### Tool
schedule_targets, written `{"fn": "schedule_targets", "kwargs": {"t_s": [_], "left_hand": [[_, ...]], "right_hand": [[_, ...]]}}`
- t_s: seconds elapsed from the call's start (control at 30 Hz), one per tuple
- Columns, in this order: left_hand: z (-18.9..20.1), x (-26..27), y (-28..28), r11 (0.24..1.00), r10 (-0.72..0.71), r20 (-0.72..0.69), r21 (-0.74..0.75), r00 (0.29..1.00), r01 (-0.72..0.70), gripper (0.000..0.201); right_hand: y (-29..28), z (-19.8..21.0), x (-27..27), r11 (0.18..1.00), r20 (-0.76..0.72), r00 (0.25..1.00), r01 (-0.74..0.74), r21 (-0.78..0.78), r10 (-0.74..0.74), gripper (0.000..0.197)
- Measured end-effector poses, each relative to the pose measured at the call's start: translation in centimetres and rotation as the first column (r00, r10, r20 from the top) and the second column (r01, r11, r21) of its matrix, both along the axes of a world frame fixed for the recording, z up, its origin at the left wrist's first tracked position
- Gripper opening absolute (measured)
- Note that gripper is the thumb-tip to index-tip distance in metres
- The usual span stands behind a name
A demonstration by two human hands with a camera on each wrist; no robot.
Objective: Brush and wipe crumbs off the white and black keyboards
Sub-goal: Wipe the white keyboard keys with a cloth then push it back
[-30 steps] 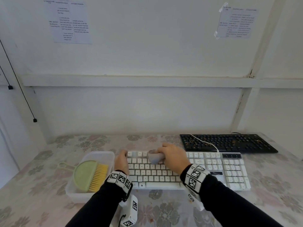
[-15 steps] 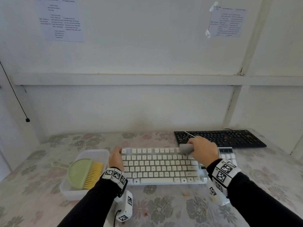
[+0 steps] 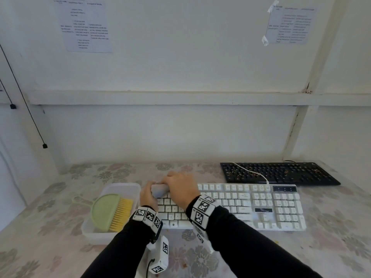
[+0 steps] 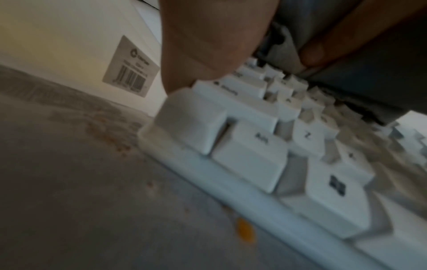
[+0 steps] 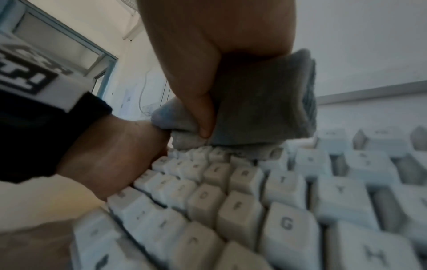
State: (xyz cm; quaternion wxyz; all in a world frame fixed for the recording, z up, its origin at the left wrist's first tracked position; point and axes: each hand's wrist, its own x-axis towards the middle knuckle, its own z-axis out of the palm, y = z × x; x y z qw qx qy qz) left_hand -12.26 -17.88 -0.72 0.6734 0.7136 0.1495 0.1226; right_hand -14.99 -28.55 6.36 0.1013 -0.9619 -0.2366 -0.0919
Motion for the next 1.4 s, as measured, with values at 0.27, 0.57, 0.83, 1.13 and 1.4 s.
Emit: {"fn": "schedule_targets", "kwargs": {"t_s": [0.27,0.57,0.83,1.13,1.4], "left_hand": [[-0.4,0.9,0.0,0.974,0.062,-0.142,-0.208,0.988,-0.091,0.021],[-1.1,1.2,0.2,0.986,0.043,-0.123,-0.153,0.991,-0.062,0.032],[-0.7,0.9,0.2,0.993,0.066,-0.106,-0.095,0.992,-0.076,0.028],[-1.2,1.3,0.4,0.996,0.049,-0.077,-0.068,0.996,-0.054,0.026],[-1.4,1.2,0.3,0.978,0.046,-0.100,-0.197,0.994,-0.065,0.026]], "right_hand": [[-3.9,-1.3,-0.3,0.996,0.001,0.996,0.090,0.017,-0.090,0.022],[-13.1,-1.0,-2.1,0.940,0.010,0.940,0.341,0.023,-0.341,0.023],[-20.9,-0.7,-3.4,0.827,-0.028,0.828,0.561,0.035,-0.561,0.035],[-26.9,-1.0,-4.8,0.623,-0.025,0.637,0.761,0.183,-0.771,0.030],[-20.3,0.6,-2.8,0.877,0.083,0.887,0.430,0.212,-0.455,0.035]]}}
